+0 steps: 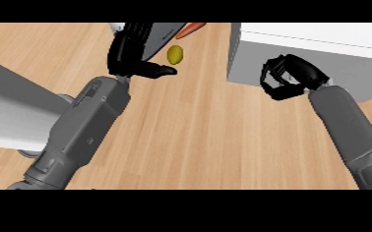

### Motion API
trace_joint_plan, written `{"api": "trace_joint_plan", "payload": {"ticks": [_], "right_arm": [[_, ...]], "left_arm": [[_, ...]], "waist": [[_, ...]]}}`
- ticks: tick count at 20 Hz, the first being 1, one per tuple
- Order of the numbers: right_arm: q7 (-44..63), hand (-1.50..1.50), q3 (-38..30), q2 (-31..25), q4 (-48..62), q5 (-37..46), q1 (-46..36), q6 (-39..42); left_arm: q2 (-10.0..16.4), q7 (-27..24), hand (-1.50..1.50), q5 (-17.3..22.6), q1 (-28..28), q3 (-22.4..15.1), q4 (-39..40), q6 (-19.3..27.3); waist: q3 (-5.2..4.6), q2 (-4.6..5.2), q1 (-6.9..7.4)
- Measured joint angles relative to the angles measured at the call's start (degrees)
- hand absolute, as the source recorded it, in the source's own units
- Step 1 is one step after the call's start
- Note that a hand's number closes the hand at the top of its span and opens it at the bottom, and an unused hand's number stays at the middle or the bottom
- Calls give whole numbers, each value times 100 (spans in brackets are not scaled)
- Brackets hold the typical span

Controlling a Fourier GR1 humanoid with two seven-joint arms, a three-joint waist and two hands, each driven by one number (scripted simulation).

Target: Pick up the cup, place it into the drawer and close the drawer

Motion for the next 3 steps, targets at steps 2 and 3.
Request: {"api": "trace_joint_plan", "payload": {"ticks": [2,3], "right_arm": [[22,150,-25,-36,-56,-76,33,126],[21,150,-34,-59,-85,-112,48,198]], "left_arm": [[-9,10,-150,16,30,-4,-39,-33],[-5,10,-150,28,59,-1,-51,-56]], "waist": [[10,8,26],[15,16,40]]}}
